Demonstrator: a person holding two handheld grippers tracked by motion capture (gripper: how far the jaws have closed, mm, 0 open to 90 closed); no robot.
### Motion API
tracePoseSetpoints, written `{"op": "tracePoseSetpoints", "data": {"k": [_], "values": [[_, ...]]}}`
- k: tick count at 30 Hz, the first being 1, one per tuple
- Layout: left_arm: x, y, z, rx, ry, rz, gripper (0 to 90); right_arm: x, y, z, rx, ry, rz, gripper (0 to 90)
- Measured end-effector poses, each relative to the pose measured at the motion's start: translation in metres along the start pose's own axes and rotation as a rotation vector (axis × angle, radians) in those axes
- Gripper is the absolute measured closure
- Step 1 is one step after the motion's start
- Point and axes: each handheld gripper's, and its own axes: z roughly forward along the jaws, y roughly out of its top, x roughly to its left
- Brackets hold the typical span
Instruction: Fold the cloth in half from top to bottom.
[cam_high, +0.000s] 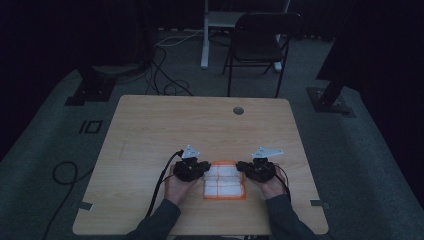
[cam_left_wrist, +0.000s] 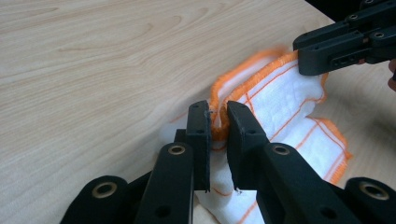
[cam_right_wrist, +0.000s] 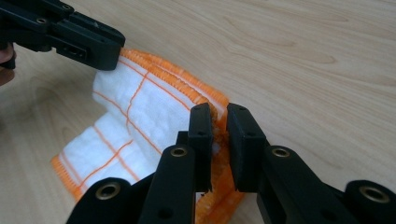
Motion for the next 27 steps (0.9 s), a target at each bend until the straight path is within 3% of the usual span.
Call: {"op": "tracePoseSetpoints", "data": {"k": [18, 23, 27], "values": [[-0.013, -0.022, -0.012, 0.008, -0.011, 0.026, 80.0, 0.016, -0.022, -0.014, -0.013, 0.017, -0.036, 80.0], [-0.013, -0.027, -0.012, 0.018, -0.01, 0.03, 80.0, 0.014, -0.021, -0.016, -0.039, 0.022, -0.036, 66.7], [-0.016, -0.032, -0.013, 0.023, -0.016, 0.04, 80.0, 0.011, -0.012, -0.02, -0.077, -0.001, -0.023, 63.3]]}}
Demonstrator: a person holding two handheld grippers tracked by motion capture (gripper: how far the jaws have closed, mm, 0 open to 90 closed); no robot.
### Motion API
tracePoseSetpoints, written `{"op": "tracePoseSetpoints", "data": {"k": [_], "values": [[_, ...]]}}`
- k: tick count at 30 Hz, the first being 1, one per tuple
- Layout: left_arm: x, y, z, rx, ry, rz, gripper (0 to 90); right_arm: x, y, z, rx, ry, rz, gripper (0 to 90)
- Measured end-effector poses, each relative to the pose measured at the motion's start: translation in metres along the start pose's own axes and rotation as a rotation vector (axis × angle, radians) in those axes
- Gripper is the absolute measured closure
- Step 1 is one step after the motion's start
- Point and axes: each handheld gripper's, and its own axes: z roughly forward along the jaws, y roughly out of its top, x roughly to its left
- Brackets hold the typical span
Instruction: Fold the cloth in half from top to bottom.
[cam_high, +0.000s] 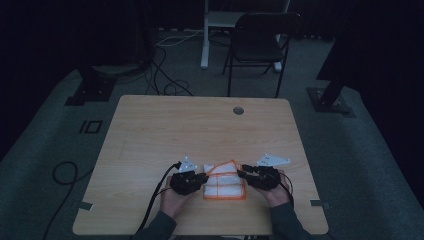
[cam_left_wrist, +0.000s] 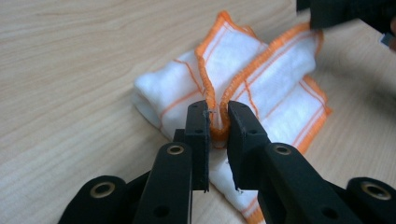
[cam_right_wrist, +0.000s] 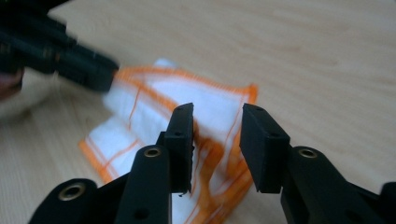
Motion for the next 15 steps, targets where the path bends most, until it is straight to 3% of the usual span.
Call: {"op": "tracePoseSetpoints", "data": {"k": [6, 15], "values": [[-0.006, -0.01, -0.001, 0.02, -0.017, 0.024, 78.9, -0.002, 0.009, 0.001, -0.019, -0.016, 0.004, 61.8], [-0.008, -0.019, -0.001, 0.034, -0.033, 0.023, 78.6, -0.01, 0.017, 0.022, 0.019, -0.011, 0.033, 59.3]]}}
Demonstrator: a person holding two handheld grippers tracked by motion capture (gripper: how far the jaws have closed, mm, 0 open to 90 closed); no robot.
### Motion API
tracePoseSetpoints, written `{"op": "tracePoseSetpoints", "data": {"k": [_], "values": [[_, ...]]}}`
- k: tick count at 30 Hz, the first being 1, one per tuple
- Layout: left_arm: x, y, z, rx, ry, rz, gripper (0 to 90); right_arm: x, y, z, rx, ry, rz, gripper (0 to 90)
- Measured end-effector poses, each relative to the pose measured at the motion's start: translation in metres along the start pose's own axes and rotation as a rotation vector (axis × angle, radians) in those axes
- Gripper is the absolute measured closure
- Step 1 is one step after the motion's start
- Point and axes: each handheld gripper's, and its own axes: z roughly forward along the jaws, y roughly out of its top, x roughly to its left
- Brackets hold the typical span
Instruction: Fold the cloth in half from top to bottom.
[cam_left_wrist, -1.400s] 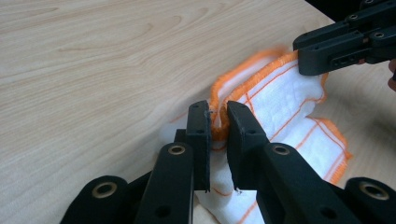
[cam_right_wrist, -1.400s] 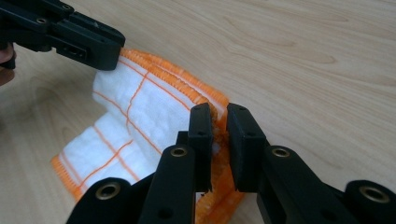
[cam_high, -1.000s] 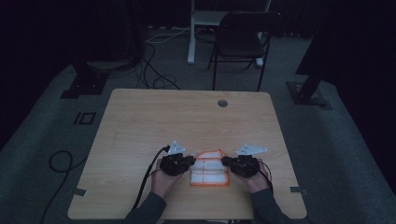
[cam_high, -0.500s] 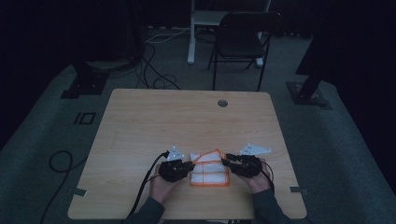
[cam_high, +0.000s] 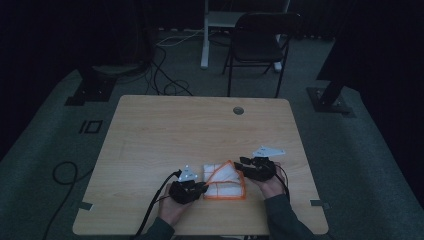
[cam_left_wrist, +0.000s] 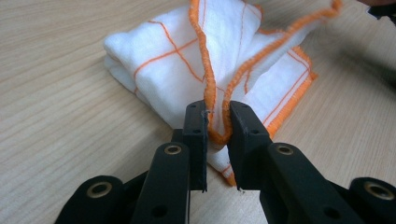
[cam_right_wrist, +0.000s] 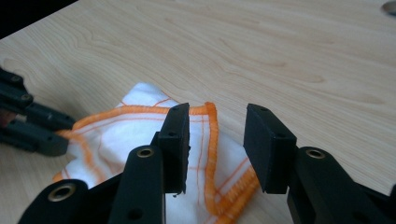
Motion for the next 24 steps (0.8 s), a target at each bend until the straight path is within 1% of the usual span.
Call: {"op": "tracePoseSetpoints", "data": {"k": [1, 2, 5, 9, 11, 12, 13, 14, 16, 17, 18, 19, 24], "values": [[0.0, 0.0, 0.0, 0.0, 0.0, 0.0, 78.6, -0.001, 0.002, 0.007, 0.009, 0.018, 0.004, 57.7], [0.0, 0.0, 0.0, 0.0, 0.0, 0.001, 78.6, 0.0, 0.004, 0.01, 0.015, 0.027, 0.01, 57.2], [-0.001, -0.001, 0.001, 0.005, -0.003, 0.004, 78.6, 0.001, 0.009, 0.021, 0.023, 0.05, 0.005, 55.1], [-0.002, -0.004, 0.0, 0.007, -0.006, 0.007, 78.5, -0.005, 0.013, 0.036, 0.058, 0.081, 0.035, 54.5], [-0.002, -0.004, 0.0, 0.007, -0.007, 0.007, 78.4, -0.006, 0.013, 0.038, 0.062, 0.09, 0.043, 55.5], [-0.003, -0.005, -0.001, 0.009, -0.011, 0.004, 78.4, -0.008, 0.013, 0.04, 0.068, 0.106, 0.054, 60.7], [-0.003, -0.006, -0.002, 0.009, -0.012, 0.005, 78.2, -0.009, 0.012, 0.041, 0.077, 0.146, 0.06, 75.1], [-0.003, -0.006, -0.002, 0.006, -0.011, 0.007, 77.7, -0.007, 0.012, 0.039, 0.076, 0.145, 0.049, 80.7], [-0.002, -0.005, -0.006, -0.008, -0.011, 0.004, 76.3, -0.004, 0.011, 0.035, 0.069, 0.138, 0.03, 86.3], [-0.002, -0.005, -0.006, -0.008, -0.011, 0.004, 76.1, -0.004, 0.011, 0.035, 0.069, 0.138, 0.03, 86.3], [-0.001, -0.004, -0.011, -0.023, -0.007, 0.002, 76.1, -0.003, 0.011, 0.031, 0.063, 0.139, 0.025, 86.9], [-0.001, -0.003, -0.012, -0.029, -0.006, 0.001, 74.9, -0.002, 0.01, 0.025, 0.054, 0.135, 0.012, 87.1], [0.004, 0.006, -0.021, -0.062, 0.013, 0.001, 73.7, 0.001, 0.008, 0.008, 0.026, 0.137, -0.001, 87.0]]}}
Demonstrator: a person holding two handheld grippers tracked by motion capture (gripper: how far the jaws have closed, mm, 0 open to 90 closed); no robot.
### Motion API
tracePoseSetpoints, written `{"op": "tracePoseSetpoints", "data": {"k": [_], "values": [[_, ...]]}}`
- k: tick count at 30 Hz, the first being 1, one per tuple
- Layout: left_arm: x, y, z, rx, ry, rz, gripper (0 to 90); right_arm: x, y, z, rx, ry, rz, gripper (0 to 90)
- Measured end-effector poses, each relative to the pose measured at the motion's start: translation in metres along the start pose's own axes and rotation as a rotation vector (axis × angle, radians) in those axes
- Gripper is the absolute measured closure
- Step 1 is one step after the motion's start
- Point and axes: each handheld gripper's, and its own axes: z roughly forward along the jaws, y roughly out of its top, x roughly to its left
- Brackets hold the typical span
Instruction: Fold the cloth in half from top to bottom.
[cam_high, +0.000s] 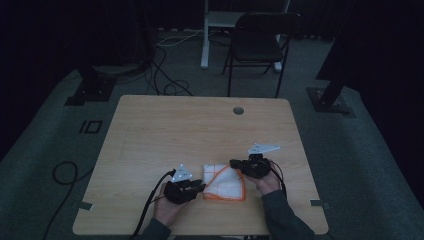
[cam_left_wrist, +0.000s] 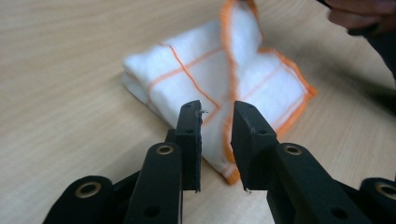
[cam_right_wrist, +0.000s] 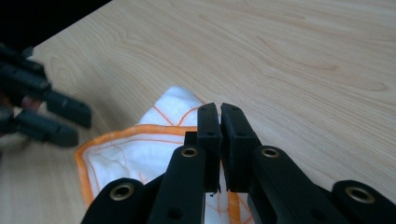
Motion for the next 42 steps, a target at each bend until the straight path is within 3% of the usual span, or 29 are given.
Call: {"op": "tracePoseSetpoints", "data": {"k": [3, 8, 14, 24, 31, 37, 42], "values": [[0.005, 0.006, 0.002, -0.015, 0.012, -0.009, 73.2, 0.002, -0.003, -0.008, -0.006, 0.002, -0.002, 86.5], [0.005, 0.01, 0.017, 0.008, 0.005, -0.006, 73.2, 0.005, -0.01, -0.02, -0.016, 0.012, -0.005, 84.5], [-0.005, 0.006, 0.034, 0.057, -0.02, 0.021, 73.0, 0.006, -0.012, -0.032, -0.066, 0.019, -0.005, 71.8], [-0.013, -0.001, 0.039, 0.078, -0.039, 0.037, 72.4, 0.003, -0.019, -0.032, -0.066, 0.0, 0.013, 69.3], [0.001, 0.001, 0.027, 0.032, 0.032, 0.037, 70.9, 0.0, -0.03, -0.031, -0.038, -0.061, 0.007, 65.5], [0.023, 0.0, 0.014, 0.001, 0.095, 0.005, 70.6, -0.005, -0.04, -0.034, -0.021, -0.129, 0.017, 60.8], [0.034, 0.0, 0.006, -0.022, 0.119, -0.013, 70.6, -0.011, -0.047, -0.038, -0.019, -0.165, 0.039, 58.3]]}}
